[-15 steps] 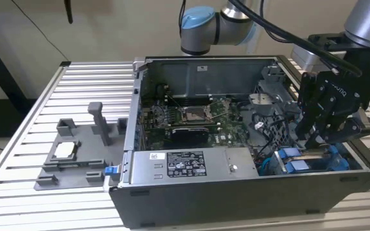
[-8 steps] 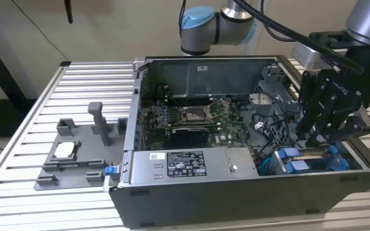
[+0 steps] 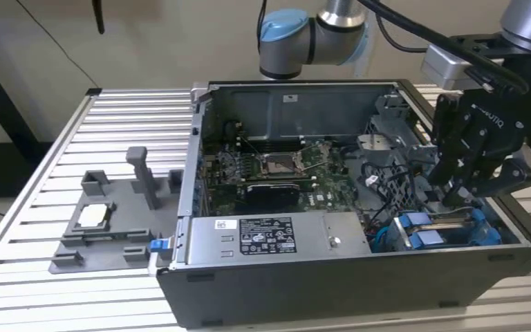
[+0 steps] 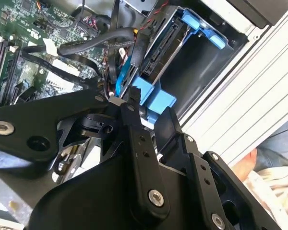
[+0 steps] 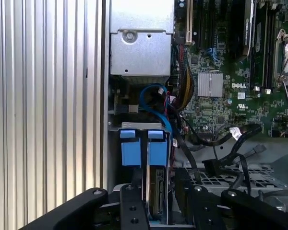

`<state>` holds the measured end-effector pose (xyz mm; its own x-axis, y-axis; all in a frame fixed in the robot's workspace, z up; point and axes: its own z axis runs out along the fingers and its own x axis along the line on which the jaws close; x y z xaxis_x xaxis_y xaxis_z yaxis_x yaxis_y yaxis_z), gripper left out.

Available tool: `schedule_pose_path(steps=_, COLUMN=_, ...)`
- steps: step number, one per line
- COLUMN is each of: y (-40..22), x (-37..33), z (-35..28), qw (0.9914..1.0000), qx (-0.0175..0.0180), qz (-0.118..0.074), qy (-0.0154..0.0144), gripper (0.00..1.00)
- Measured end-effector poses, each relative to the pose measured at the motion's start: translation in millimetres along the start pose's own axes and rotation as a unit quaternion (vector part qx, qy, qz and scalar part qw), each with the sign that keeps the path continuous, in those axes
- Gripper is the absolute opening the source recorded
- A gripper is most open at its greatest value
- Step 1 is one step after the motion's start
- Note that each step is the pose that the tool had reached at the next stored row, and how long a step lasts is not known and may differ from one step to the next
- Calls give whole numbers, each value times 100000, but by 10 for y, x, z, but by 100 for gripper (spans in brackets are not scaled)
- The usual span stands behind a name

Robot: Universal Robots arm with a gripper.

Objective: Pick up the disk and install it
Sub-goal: 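Reach for the disk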

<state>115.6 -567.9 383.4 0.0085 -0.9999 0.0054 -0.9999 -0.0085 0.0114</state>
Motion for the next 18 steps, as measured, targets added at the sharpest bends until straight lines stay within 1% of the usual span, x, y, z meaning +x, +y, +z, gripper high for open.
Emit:
schedule_pose_path(steps=2, y=3, x=1, z=-3, qw=99994, qx=1064, qz=-14, qy=-139, gripper=41)
schedule_pose_path(steps=3, y=4, x=1, z=-5, qw=99988, qx=1493, qz=-39, qy=-283, gripper=41)
schedule_pose_path(steps=5, y=8, x=0, z=-13, qw=99978, qx=2011, qz=-86, qy=-582, gripper=41)
schedule_pose_path(steps=9, y=10, x=0, z=-37, qw=99952, qx=2871, qz=-211, qy=-1188, gripper=41)
schedule_pose_path(steps=11, y=11, x=0, z=-43, qw=99929, qx=3421, qz=-344, qy=-1573, gripper=41)
schedule_pose_path(steps=14, y=10, x=0, z=-51, qw=99889, qx=4104, qz=-677, qy=-2226, gripper=41)
schedule_pose_path(steps=15, y=10, x=0, z=-53, qw=99871, qx=4380, qz=-820, qy=-2446, gripper=41)
schedule_pose_path(steps=16, y=11, x=0, z=-54, qw=99846, qx=4787, qz=-993, qy=-2604, gripper=41)
schedule_pose_path(steps=17, y=11, x=0, z=-54, qw=99816, qx=5306, qz=-1185, qy=-2701, gripper=41)
schedule_pose_path(steps=18, y=11, x=0, z=-53, qw=99778, qx=5906, qz=-1391, qy=-2761, gripper=41)
